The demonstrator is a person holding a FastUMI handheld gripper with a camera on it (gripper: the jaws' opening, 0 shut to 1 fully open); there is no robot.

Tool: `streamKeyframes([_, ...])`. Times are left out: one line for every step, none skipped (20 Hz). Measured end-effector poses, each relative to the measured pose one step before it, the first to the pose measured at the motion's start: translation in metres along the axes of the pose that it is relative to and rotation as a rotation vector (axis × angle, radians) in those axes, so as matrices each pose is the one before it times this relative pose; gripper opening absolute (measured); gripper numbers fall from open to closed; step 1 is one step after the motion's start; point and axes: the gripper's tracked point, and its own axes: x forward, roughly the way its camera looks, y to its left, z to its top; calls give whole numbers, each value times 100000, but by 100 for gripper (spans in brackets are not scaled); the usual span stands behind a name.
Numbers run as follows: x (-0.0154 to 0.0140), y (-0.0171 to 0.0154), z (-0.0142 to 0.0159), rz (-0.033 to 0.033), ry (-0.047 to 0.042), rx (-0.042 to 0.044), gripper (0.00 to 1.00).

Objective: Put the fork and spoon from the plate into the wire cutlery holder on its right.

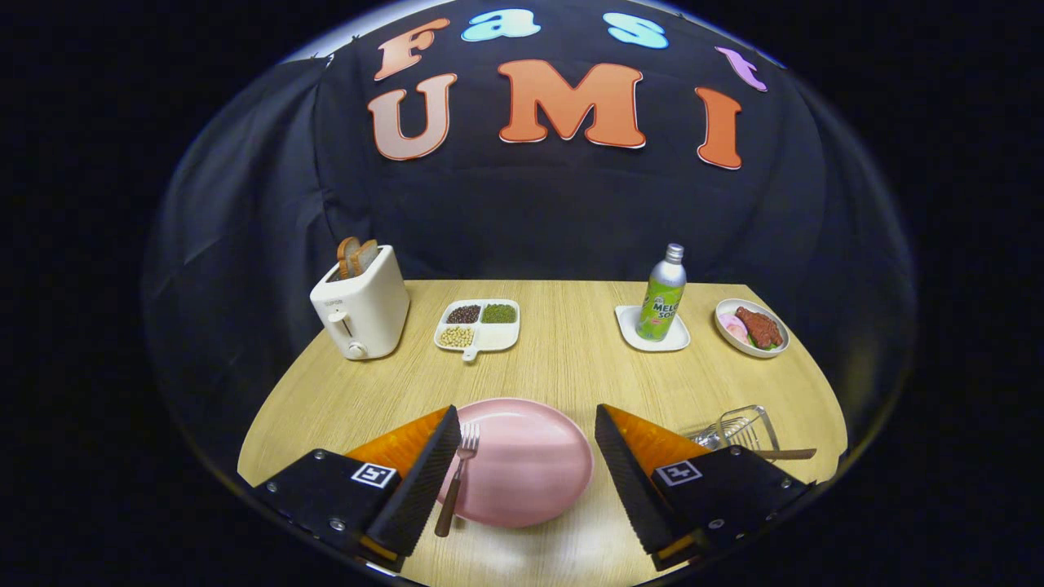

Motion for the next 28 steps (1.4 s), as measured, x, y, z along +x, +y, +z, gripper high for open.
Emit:
streamKeyframes([261,538,-577,213,-50,-496,100])
streamKeyframes([307,306,-663,-579,-93,-140,99])
streamKeyframes([374,603,-638,416,-62,-177,99])
streamKeyframes([322,450,-695,34,597,-504,99])
streamKeyframes([305,540,-727,451,711,-436,99])
streamKeyframes([409,528,-664,463,791,-604,99])
streamKeyframes([304,416,-766,233,1124,-1028,99])
streamKeyframes([380,443,-677,271,980,-1052,99])
streamKeyframes([407,476,-583,865,1085,-1134,99])
streamKeyframes([479,377,-620,730,1490,-1139,97])
streamKeyframes([356,269,-748,257,2024,-652,92])
streamKeyframes([389,182,-567,112,1604,88,88])
streamKeyframes([298,270,-486,310,1295,816,81])
streamKeyframes([260,273,-420,631,1069,1161,76])
streamKeyframes([279,347,-527,658,1137,806,72])
streamKeyframes([204,218,-469,389,1094,258,67])
streamKeyframes([238,184,-382,152,1025,-271,63])
streamKeyframes([311,195,-385,129,1082,-318,60])
streamKeyframes([323,272,-283,421,1052,-200,56])
streamKeyframes([127,194,-358,413,1468,-258,53])
streamKeyframes([222,63,-252,-383,1044,-153,48])
streamKeyframes([203,10,-113,-557,712,-49,45])
streamKeyframes([283,74,-138,-83,744,215,40])
streamKeyframes([240,229,-178,416,964,341,35])
streamKeyframes([269,212,-186,331,1174,218,32])
streamKeyframes([76,33,-25,-484,394,102,28])
streamKeyframes([308,-146,-62,-794,647,446,24])
streamKeyframes([-75,-364,129,-1780,-200,455,21])
